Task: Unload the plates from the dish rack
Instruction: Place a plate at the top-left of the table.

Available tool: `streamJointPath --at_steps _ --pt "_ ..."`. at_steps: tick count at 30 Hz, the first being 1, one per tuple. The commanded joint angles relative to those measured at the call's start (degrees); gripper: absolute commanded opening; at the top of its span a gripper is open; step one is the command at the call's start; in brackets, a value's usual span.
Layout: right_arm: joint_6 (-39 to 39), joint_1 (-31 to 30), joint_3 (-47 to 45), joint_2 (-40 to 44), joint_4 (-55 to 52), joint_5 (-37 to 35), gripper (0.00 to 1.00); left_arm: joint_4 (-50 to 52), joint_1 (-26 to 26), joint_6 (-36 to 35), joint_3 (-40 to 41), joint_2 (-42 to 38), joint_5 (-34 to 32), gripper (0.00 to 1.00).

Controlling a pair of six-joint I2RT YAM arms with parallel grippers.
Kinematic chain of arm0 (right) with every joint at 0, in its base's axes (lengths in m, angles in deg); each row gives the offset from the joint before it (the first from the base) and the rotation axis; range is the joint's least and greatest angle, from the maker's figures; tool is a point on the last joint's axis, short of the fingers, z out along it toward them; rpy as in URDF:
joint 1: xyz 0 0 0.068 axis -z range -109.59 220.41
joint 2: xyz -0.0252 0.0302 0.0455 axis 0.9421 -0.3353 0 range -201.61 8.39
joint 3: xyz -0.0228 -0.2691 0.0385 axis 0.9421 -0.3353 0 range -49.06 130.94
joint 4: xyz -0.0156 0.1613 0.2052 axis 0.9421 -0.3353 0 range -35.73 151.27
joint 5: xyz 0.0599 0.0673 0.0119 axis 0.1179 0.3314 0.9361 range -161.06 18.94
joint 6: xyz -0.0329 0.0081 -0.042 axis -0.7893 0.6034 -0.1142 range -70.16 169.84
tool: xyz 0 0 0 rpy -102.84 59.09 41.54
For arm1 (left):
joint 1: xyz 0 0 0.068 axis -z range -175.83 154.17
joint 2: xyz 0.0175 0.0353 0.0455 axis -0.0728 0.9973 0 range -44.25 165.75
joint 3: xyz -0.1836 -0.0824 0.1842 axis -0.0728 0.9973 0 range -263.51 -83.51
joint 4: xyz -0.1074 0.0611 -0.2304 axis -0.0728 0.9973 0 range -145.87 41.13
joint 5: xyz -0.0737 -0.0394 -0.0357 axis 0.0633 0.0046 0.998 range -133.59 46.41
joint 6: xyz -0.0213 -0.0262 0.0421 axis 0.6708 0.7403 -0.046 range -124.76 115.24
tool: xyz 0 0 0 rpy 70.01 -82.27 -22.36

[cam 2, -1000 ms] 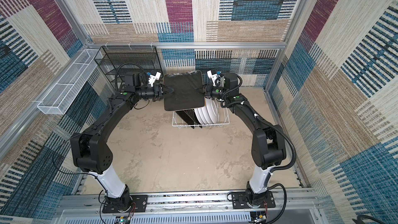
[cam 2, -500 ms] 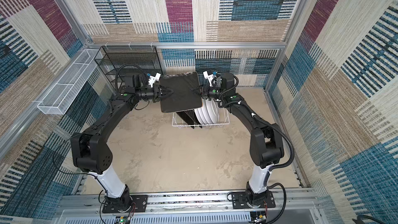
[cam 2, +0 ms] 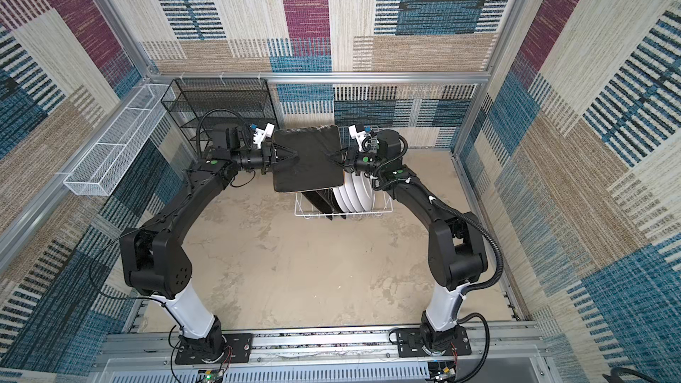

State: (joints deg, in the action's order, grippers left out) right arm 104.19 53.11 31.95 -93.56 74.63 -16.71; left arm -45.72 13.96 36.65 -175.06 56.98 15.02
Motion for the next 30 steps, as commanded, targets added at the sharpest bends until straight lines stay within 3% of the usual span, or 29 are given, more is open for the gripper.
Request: streamJointPath --at_steps 1,4,12,16,20,26,30 --pt "3.61 0.0 -0.67 1.32 8.84 -1.33 0.0 -3.87 -0.11 1.8 0.13 -0.43 0.32 0.44" --pt "3.54 -0.01 -0.09 0.96 8.79 -1.62 0.0 -4.33 -0.2 2.17 0.09 -0.3 0.69 0.31" --pt "5.04 -0.08 -0.42 0.44 10.07 -1.57 0.0 -5.59 -0.55 3.22 0.95 -0.72 0.69 0.16" --pt "5.77 -0.45 -1.82 0.53 11.07 -1.66 0.02 -6.55 -0.73 4.26 1.16 -0.46 0.8 0.01" --pt "5.67 -0.59 -2.44 1.14 10.97 -3.05 0.07 -7.16 -0.84 4.94 1.21 -0.33 0.84 0.0" --pt "0.42 -0.58 0.42 1.67 5.45 -5.49 0.23 -5.94 -1.49 3.88 1.01 -1.37 -0.19 0.0" --pt "-3.66 -0.54 2.58 1.93 1.78 -7.5 0.41 -3.04 -2.09 1.81 -0.28 -2.97 -0.77 0.0"
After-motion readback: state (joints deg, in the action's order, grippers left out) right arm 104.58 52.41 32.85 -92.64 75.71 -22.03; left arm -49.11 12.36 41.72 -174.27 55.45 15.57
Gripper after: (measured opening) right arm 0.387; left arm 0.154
